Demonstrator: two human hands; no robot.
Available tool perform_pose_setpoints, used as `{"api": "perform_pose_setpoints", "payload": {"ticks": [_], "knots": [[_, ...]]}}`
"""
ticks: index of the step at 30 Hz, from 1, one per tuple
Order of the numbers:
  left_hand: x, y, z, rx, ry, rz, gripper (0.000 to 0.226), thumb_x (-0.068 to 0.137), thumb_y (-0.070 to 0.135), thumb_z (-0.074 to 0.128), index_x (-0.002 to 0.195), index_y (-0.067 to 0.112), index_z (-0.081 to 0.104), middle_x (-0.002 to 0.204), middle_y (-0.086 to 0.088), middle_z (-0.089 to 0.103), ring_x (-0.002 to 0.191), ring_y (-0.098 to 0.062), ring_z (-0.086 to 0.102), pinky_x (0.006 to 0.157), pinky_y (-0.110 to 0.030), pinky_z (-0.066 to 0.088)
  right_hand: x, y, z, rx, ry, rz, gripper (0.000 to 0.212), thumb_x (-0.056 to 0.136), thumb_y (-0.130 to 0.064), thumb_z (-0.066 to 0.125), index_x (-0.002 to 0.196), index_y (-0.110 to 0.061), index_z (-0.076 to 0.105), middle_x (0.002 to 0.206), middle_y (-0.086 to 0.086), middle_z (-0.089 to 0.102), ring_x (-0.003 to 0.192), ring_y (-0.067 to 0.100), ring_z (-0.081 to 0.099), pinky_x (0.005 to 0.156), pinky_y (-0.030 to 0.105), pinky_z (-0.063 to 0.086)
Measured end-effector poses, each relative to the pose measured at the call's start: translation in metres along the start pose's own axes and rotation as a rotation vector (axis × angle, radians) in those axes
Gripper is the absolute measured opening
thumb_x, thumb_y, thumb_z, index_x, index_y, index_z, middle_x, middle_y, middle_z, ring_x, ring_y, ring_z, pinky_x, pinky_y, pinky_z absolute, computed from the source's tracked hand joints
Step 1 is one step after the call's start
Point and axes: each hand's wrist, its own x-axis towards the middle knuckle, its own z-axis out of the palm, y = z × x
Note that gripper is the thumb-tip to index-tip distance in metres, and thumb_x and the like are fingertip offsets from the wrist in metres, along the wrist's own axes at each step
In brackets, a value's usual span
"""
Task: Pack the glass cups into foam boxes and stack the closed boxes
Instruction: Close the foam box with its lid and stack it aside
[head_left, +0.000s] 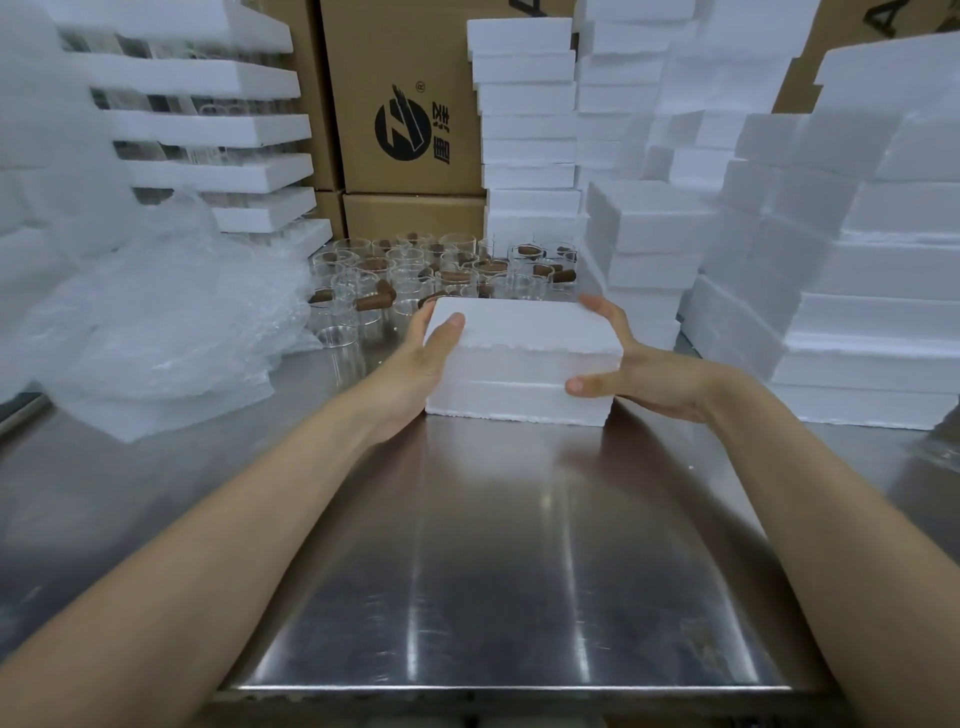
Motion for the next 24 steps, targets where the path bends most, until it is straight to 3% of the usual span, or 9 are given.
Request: {"api": "perform_pose_setpoints", "payload": {"ticks": [2,5,8,10,15,19,24], "knots": [[0.003,-0.002,0.003,-0.032,0.013,0.006,0.073,0.087,0.066,0.047,0.148,0.046,0.012,0.154,0.007,0.032,0.136,-0.021,0.039,0.116,-0.048,0.025,-0.005,0.002,0.006,-0.063,0.071,-0.017,0.097,0.075,-0.033,0.077,0.142,-0.051,0.01,0.148,-0.005,0.035,0.132,0.021,0.04,0.114,0.035,0.03],[0.004,-0.003,0.014,-0.093,0.051,0.034,0.068,0.087,0.058,0.052,0.144,0.041,0.02,0.14,0.003,0.046,0.121,-0.018,0.053,0.111,-0.043,0.036,-0.015,0.013,0.016,-0.211,0.299,-0.149,0.069,0.086,-0.03,0.07,0.135,-0.046,0.023,0.15,-0.002,0.033,0.121,0.017,0.045,0.099,0.025,0.039],[0.003,0.003,0.034,-0.082,0.068,0.018,0.079,0.071,0.062,0.051,0.142,0.037,0.028,0.145,0.0,0.042,0.129,-0.023,0.047,0.112,-0.048,0.034,-0.032,0.027,0.013,-0.348,0.447,-0.245,0.074,0.082,-0.026,0.076,0.137,-0.039,0.03,0.157,-0.006,0.018,0.13,0.01,0.034,0.089,-0.001,0.032],[0.003,0.004,0.051,-0.071,0.062,0.007,0.081,0.07,0.063,0.047,0.143,0.033,0.03,0.149,-0.001,0.038,0.133,-0.023,0.042,0.113,-0.046,0.03,-0.046,0.037,0.007,-0.387,0.534,-0.254,0.079,0.075,-0.022,0.082,0.136,-0.039,0.034,0.154,-0.007,0.024,0.123,0.007,0.038,0.081,-0.009,0.028],[0.011,0.001,0.087,0.056,0.173,0.117,0.06,0.096,0.059,0.038,0.144,0.023,0.03,0.142,0.0,0.031,0.115,-0.011,0.037,0.096,-0.028,0.027,-0.055,0.045,-0.002,-0.549,0.79,-0.249,0.074,0.074,-0.014,0.081,0.138,-0.021,0.044,0.154,-0.003,0.028,0.131,0.011,0.033,0.09,0.007,0.025],[0.015,0.0,0.108,0.349,0.129,0.188,0.071,0.089,0.065,0.026,0.145,0.021,0.026,0.141,-0.006,0.033,0.119,-0.017,0.043,0.102,-0.032,0.032,-0.056,0.05,-0.011,-0.574,0.9,-0.125,0.068,0.082,-0.009,0.07,0.14,-0.023,0.037,0.15,-0.003,0.032,0.118,0.03,0.05,0.088,0.03,0.036],[0.025,-0.003,0.11,0.548,0.075,0.23,0.066,0.094,0.06,0.032,0.147,0.022,0.025,0.145,-0.008,0.028,0.138,-0.026,0.032,0.108,-0.041,0.031,-0.054,0.059,-0.013,-0.51,0.898,-0.102,0.072,0.082,-0.002,0.058,0.14,-0.033,0.029,0.15,-0.006,0.03,0.096,0.034,0.059,0.08,0.035,0.043]]}}
